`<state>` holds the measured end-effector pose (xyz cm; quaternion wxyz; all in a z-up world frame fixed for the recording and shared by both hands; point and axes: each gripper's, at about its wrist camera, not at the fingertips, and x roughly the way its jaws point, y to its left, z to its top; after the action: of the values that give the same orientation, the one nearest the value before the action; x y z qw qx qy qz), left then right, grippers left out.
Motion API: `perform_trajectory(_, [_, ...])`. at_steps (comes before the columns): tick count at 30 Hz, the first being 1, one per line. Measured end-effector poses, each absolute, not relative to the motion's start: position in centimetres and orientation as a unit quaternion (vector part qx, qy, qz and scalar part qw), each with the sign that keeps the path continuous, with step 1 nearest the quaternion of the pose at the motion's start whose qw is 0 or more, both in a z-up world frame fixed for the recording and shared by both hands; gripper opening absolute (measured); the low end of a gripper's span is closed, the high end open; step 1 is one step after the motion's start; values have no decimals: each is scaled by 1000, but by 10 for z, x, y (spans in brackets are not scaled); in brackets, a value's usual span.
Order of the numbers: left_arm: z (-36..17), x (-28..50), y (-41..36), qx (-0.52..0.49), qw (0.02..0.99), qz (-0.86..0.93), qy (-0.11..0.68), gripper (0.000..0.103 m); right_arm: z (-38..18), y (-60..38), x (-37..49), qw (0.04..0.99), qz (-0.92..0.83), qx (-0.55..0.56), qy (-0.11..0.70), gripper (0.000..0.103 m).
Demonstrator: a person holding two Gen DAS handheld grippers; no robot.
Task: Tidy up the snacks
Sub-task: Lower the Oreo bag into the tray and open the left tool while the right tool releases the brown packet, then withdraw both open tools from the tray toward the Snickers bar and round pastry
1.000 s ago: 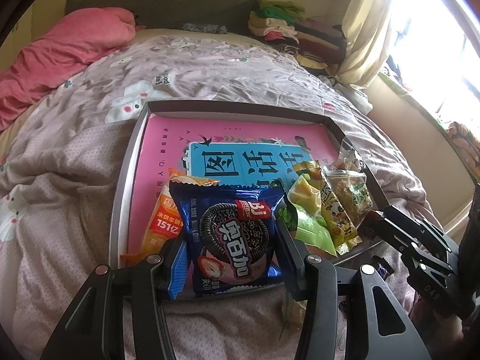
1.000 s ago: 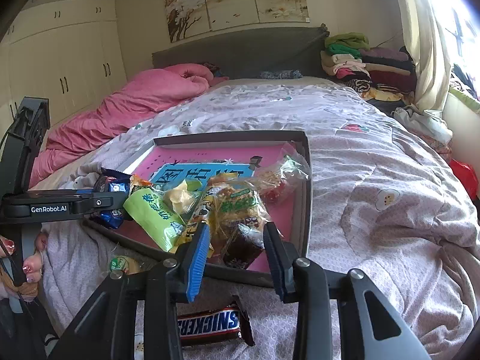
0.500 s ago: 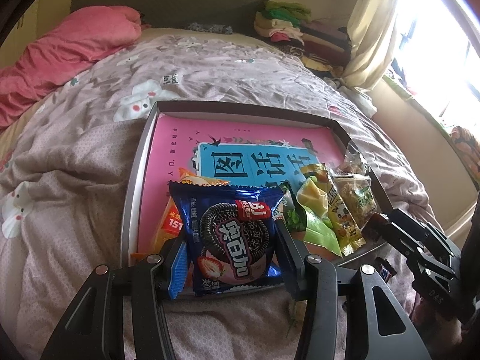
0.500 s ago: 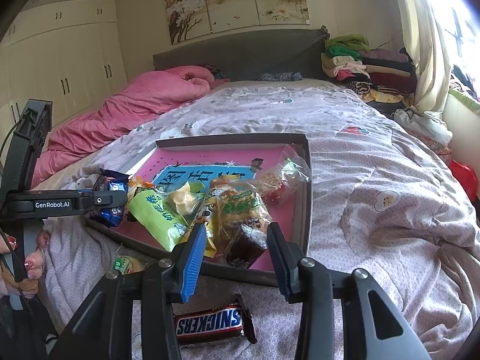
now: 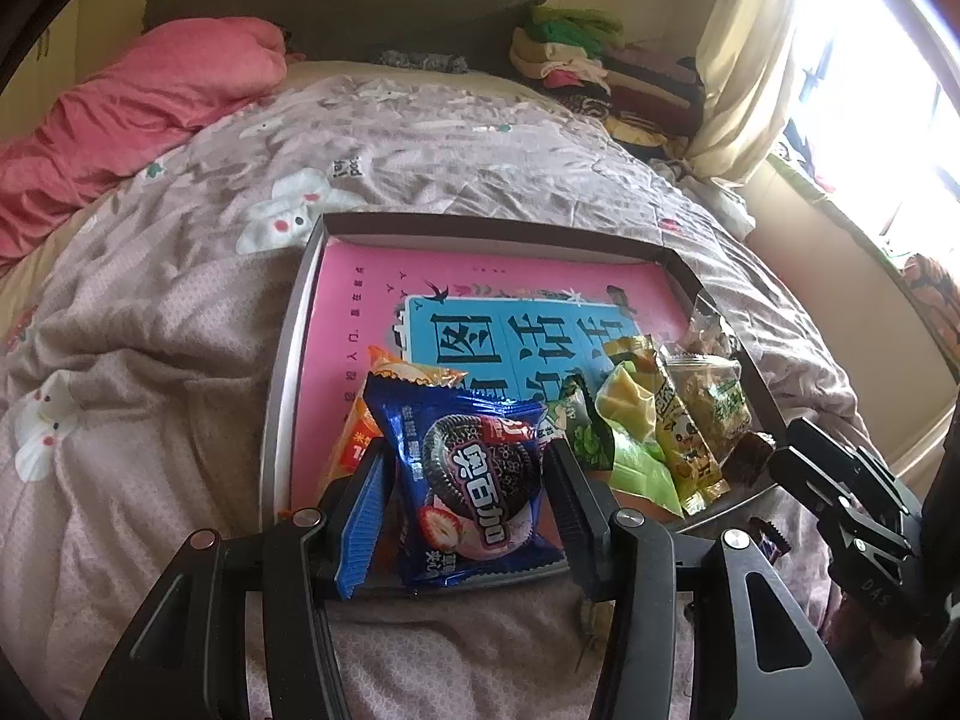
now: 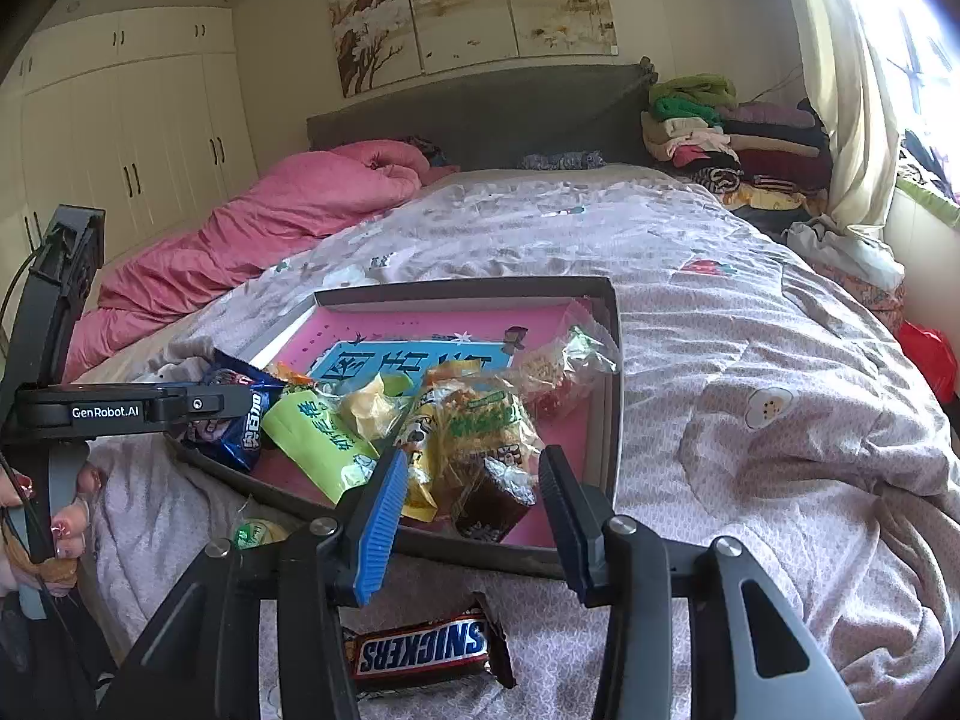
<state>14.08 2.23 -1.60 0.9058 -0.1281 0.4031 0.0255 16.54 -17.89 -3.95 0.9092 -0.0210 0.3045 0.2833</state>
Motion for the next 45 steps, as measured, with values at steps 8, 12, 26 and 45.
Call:
perform_trajectory(8, [-7,137,25,-131,909,27,395,59,-36,-186,165,912,281,-9,300,50])
perform_trajectory(12, [-1,132,33,-136,911,33,389,59,-35,-190,165,913,278,-2,297,52])
perform_trajectory(26, [30,112,45,-145,920,38,362,71,-23,-200,156,918,281,19,280,63])
perform_trajectory(45, [35,100,2,-109,919,-13,378,73,-14,-206,134,921,269,34,279,71])
